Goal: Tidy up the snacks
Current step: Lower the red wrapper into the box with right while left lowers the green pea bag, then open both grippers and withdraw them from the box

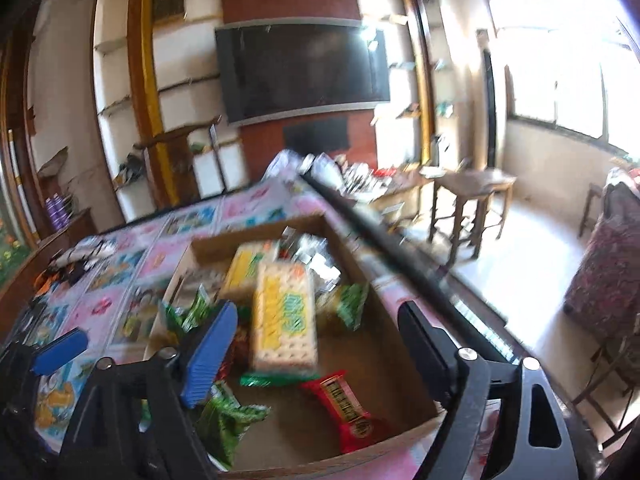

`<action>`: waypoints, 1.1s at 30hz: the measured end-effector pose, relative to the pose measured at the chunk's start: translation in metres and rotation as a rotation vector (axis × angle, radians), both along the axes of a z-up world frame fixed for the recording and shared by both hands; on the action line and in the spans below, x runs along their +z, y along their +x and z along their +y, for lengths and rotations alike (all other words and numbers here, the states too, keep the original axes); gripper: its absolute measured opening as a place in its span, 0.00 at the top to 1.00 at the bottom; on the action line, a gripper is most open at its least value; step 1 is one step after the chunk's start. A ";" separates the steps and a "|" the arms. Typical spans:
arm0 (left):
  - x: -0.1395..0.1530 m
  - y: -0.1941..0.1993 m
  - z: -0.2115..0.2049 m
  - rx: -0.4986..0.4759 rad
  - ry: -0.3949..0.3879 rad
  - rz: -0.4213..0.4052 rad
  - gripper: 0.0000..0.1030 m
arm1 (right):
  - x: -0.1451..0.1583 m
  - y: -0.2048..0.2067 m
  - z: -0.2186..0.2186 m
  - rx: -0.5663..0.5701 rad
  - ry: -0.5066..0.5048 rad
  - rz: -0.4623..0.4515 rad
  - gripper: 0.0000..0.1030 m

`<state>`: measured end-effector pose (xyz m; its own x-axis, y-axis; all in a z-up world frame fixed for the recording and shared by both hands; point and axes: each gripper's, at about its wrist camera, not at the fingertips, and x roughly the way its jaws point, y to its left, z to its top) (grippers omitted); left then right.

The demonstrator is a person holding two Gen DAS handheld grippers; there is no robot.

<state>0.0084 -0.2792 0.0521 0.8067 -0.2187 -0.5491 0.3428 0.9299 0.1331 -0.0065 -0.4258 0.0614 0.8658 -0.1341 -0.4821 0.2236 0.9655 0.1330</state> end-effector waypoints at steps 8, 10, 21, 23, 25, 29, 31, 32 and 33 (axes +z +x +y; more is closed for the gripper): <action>0.008 -0.005 0.053 0.192 -0.098 0.069 0.00 | 0.005 -0.023 0.018 -0.125 -0.205 -0.014 0.04; 0.003 -0.003 0.058 0.233 -0.051 0.083 0.00 | 0.005 -0.023 0.017 -0.130 -0.217 -0.006 0.03; -0.010 0.007 0.051 0.287 0.110 0.114 0.00 | 0.003 -0.022 0.018 -0.175 -0.284 0.025 0.03; -0.011 0.007 0.050 0.302 0.131 0.107 0.00 | 0.003 -0.021 0.018 -0.176 -0.286 0.028 0.03; -0.011 0.007 0.049 0.310 0.147 0.100 0.00 | 0.003 -0.021 0.019 -0.169 -0.289 0.026 0.03; -0.011 0.007 0.049 0.318 0.161 0.091 0.00 | 0.003 -0.019 0.024 -0.158 -0.297 0.025 0.03; -0.010 0.007 0.048 0.318 0.165 0.089 0.00 | 0.003 -0.019 0.024 -0.161 -0.298 0.026 0.03; -0.010 0.006 0.048 0.318 0.168 0.089 0.00 | 0.003 -0.019 0.023 -0.160 -0.295 0.025 0.03; -0.010 0.007 0.048 0.319 0.168 0.089 0.00 | 0.003 -0.019 0.023 -0.161 -0.294 0.025 0.03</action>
<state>0.0149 -0.2315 0.0420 0.7671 0.1353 -0.6271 0.0564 0.9595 0.2760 -0.0256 -0.4025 0.0648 0.8105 -0.4043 -0.4238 0.3758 0.9140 -0.1533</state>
